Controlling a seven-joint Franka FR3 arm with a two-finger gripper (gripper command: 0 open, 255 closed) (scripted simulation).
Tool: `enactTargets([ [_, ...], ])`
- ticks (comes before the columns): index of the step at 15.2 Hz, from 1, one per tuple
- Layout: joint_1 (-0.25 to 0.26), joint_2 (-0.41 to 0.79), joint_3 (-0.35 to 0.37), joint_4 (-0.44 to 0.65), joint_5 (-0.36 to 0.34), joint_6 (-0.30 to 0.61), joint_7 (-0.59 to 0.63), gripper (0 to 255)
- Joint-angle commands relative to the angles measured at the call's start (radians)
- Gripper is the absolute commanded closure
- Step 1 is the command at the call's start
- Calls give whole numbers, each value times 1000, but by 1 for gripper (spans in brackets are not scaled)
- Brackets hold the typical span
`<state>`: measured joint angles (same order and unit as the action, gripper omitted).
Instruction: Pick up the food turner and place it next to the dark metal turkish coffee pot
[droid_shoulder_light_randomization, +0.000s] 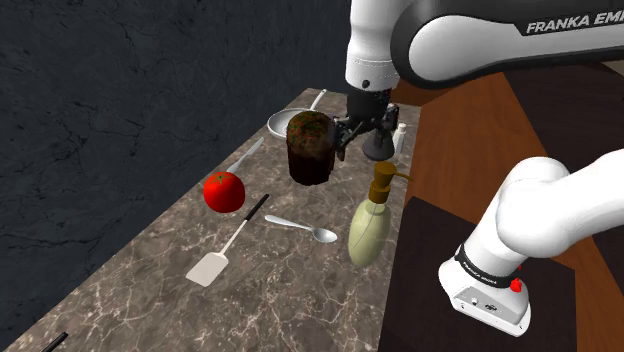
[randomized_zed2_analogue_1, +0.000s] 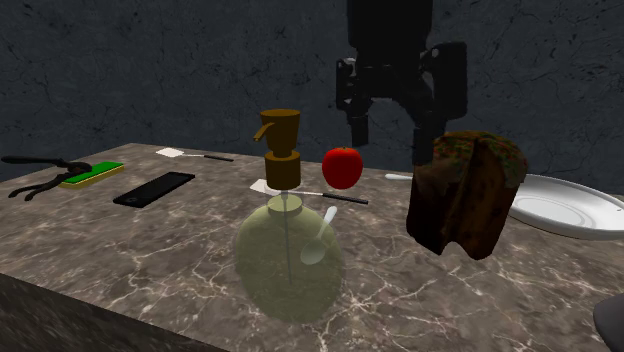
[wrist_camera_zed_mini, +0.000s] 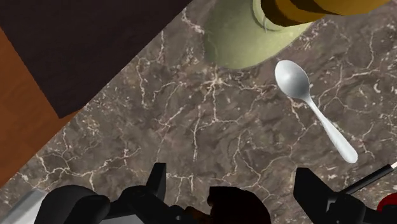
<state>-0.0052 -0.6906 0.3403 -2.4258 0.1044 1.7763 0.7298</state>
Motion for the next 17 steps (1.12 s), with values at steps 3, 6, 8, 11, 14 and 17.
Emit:
enactTargets([
  [3,-25,100,115,25,44,78,205,0],
  [6,-55,194,199,66,52,135,356,0],
  [8,-81,265,257,101,45,171,460,0],
  [11,-124,388,342,166,6,222,627,0],
  [14,-164,532,421,246,-74,262,810,0],
  [17,-179,698,474,341,-196,284,1010,0],
])
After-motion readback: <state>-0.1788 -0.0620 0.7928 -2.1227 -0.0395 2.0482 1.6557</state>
